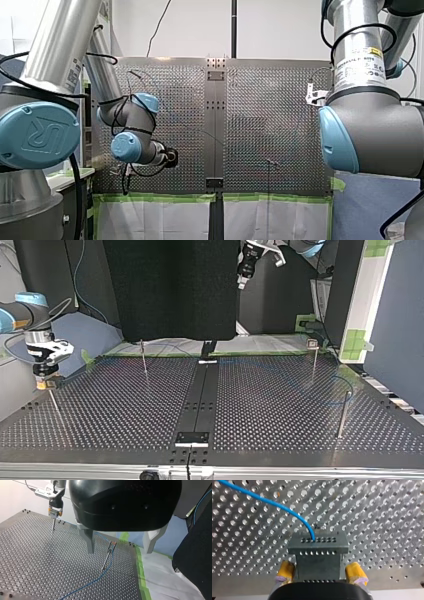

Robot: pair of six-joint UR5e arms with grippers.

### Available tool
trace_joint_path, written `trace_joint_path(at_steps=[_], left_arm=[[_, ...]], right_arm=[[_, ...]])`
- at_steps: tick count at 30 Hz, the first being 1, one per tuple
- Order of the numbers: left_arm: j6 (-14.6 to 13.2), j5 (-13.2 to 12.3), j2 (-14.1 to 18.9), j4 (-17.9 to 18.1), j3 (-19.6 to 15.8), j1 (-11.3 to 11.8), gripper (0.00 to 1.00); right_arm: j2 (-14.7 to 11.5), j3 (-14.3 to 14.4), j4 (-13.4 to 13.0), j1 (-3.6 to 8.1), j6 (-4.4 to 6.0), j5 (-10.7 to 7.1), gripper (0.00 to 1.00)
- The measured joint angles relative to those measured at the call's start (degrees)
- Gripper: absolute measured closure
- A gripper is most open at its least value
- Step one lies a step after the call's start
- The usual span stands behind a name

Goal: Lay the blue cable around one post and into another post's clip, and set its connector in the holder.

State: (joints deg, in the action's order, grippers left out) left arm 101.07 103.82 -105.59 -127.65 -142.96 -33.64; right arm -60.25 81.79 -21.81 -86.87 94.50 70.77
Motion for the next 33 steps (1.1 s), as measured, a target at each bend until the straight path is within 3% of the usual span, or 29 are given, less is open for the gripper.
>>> trace_joint_path(at_steps=[13, 27, 33], left_arm=[[-0.25, 0.02, 0.00, 0.11, -0.01, 0.53, 0.05], [-0.73, 0.02, 0.00, -0.06, -0.03, 0.74, 0.05], [-0.86, 0.02, -0.01, -0.07, -0.02, 0.76, 0.05]], right_arm=[[0.00, 0.00, 0.53, 0.18, 0.00, 2.67, 0.01], [-0.01, 0.12, 2.99, 0.38, 0.06, 9.23, 0.01], [-0.95, 1.88, 4.11, 0.56, 0.01, 11.90, 0.01]])
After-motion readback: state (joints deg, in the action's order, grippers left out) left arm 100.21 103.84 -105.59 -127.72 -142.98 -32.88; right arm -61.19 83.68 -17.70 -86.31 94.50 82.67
